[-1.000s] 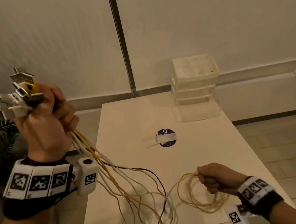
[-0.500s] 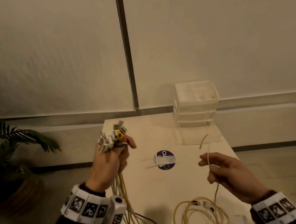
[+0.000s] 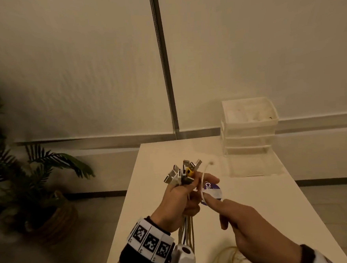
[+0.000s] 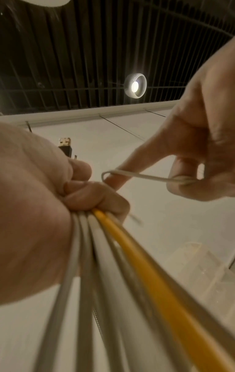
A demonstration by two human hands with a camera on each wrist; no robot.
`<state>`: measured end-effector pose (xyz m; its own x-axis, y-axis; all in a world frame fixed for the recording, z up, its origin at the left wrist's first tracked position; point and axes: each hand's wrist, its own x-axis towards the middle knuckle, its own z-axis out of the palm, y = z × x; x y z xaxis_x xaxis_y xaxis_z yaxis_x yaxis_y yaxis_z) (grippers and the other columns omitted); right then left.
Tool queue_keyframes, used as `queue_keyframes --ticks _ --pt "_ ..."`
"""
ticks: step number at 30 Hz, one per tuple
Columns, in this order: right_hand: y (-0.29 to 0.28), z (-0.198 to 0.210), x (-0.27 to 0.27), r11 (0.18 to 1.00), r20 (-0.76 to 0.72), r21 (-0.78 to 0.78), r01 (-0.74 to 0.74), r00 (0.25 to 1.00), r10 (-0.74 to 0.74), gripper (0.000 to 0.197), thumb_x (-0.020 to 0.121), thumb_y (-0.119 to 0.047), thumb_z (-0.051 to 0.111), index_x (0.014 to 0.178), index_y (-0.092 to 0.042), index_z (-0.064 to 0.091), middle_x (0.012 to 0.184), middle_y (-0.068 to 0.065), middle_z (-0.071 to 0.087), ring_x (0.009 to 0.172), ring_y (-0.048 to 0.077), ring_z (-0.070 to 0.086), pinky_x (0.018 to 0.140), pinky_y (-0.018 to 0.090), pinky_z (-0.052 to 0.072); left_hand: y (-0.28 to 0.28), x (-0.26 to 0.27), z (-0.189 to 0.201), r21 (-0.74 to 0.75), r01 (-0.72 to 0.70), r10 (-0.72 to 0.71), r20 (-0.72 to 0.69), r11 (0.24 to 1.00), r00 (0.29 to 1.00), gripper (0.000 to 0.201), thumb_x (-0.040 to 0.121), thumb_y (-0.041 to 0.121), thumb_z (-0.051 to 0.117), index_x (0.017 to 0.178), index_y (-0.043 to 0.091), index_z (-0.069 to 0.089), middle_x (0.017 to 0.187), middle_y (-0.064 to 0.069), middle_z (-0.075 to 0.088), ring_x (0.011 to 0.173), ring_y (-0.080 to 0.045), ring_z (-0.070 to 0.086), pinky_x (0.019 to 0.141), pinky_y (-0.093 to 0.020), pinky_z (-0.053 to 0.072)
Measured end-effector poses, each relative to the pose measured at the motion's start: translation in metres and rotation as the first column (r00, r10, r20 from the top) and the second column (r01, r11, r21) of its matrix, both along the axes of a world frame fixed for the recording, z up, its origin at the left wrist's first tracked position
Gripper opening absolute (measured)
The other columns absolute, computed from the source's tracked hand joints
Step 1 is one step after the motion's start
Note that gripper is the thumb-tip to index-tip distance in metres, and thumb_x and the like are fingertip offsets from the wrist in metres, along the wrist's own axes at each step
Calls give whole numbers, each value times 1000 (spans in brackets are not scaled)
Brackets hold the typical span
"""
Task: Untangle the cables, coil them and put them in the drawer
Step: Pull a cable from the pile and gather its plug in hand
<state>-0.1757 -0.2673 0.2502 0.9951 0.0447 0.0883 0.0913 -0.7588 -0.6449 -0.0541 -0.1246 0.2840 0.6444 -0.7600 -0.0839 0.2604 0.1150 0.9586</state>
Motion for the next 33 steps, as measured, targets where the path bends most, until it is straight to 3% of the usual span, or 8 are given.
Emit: queue_keyframes --ticks 3,9,12,15,17,20,23,33 --pt "-2 7 -6 998 -120 -58 21 992 -28 110 83 10 30 114 -79 -27 92 -15 44 84 7 45 85 20 42 -4 2 1 -40 -63 62 -32 997 998 27 86 37 55 74 17 69 62 -4 44 40 -6 23 40 -18 16" --pt "-12 -10 -24 996 -154 -86 -25 988 11 95 86 -9 34 115 -80 -23 90 -17 41 87 5 48 89 15 40 -3 12 11 -123 -117 115 -27 985 993 24 88 30 52 69 16 60 67 -6 26 45 -7 23 38 -17 24" --pt "-18 -26 -34 999 -92 24 22 996 -20 63 90 -35 36 119 -84 9 88 -15 55 95 1 54 96 13 38 -5 8 16 -110 -90 98 64 990 993 20 87 25 53 73 14 58 65 -7 33 49 -9 30 44 -20 25" --pt "-19 -15 -38 994 -113 112 17 994 -4 72 92 -5 52 121 -70 42 99 -17 62 87 7 64 87 14 46 -16 -1 18 -179 -74 92 90 981 992 15 84 24 60 69 20 63 71 -4 52 67 -18 54 60 -29 45" --pt "-15 3 -31 893 -142 448 48 990 18 51 93 -2 56 122 -45 58 97 -2 66 72 18 68 76 24 53 -27 -6 19 -235 -52 71 72 971 995 25 91 22 52 69 21 62 72 -2 60 74 -26 62 68 -38 51" --pt "-7 34 -13 729 -124 681 72 992 18 14 97 -11 51 102 -17 63 76 13 65 51 24 56 54 30 48 -40 -16 26 -217 -37 43 23 975 999 27 88 36 54 68 20 59 62 -4 51 48 -18 51 49 -27 41" --pt "-5 41 -2 703 -72 710 37 997 20 20 100 -17 46 93 -2 59 55 3 45 44 13 34 45 27 32 -41 -13 32 -254 -53 28 -98 966 995 27 82 41 59 69 18 53 53 3 31 39 -6 26 38 -18 20" --pt "-66 1 -41 825 -315 508 247 945 -88 33 100 -21 48 73 -14 64 56 -2 35 52 14 29 50 25 30 54 62 62 -280 -292 354 203 914 913 32 96 34 52 69 20 43 52 10 31 38 -4 20 36 -15 16"
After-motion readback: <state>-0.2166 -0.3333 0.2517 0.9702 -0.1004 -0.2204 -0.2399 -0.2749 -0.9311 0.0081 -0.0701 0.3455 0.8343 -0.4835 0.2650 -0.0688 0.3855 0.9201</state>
